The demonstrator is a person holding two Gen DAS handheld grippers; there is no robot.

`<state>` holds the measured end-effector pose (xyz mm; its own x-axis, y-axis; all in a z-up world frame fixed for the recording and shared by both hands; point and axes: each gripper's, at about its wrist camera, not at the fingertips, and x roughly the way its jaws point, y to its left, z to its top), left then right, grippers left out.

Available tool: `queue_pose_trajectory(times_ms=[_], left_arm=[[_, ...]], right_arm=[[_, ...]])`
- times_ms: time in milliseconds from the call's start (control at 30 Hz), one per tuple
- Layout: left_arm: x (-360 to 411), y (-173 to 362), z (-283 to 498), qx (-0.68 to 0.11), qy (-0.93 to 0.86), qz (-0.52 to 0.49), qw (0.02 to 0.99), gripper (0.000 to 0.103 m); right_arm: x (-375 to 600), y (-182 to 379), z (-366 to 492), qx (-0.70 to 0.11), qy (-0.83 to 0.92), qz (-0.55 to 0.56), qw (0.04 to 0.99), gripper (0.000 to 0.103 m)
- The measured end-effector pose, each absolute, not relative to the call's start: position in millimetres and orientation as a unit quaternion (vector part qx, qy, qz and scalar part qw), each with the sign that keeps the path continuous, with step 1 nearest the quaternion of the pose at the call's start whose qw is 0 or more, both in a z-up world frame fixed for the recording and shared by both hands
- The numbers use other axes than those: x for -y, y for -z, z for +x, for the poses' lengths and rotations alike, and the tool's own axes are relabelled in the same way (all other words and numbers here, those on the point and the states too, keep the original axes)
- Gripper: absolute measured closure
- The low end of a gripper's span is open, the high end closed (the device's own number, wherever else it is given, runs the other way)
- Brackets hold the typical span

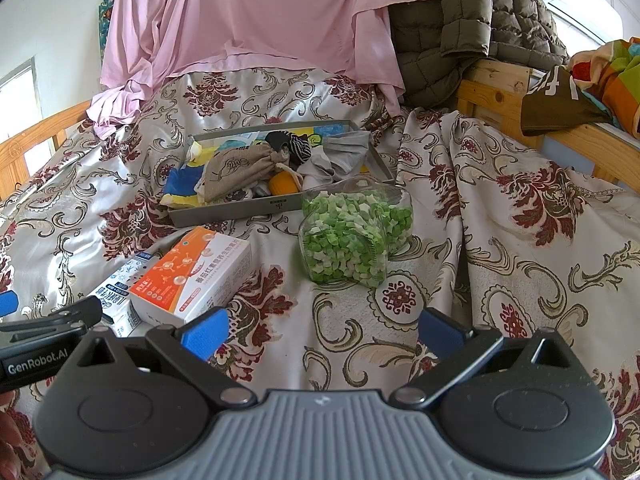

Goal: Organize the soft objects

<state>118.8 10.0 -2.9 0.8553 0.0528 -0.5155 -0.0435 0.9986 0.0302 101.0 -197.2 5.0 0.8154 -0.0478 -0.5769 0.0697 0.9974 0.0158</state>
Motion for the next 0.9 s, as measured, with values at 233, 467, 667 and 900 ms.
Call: queue_pose_trajectory(times_ms=[233,467,667,900], left_arm=[[-11.9,2.0,118.0,-0.267,-0.025,0.009,0.963,0.001],[-11.7,2.4,118.1,-0.267,-0.026,0.009,0.963,0.001],[-11.5,2.8,118.4,-0.268,-0.025,0.009,0.963,0.001],[-11.6,2.3,118.0,-0.267,-0.025,0.009,0.963,0.001]], right_arm=[[197.2,-5.2,100.8,-0.302,0.031,0.018,0.953,0.0],[197.0,-5.2,100.8,-0.302,0.031,0.018,0.953,0.0],[197.0,-5.1,100.9,-0.302,0.031,0.018,0.953,0.0],[197.1,-5.1,100.7,-0.302,0.031,0.018,0.953,0.0]])
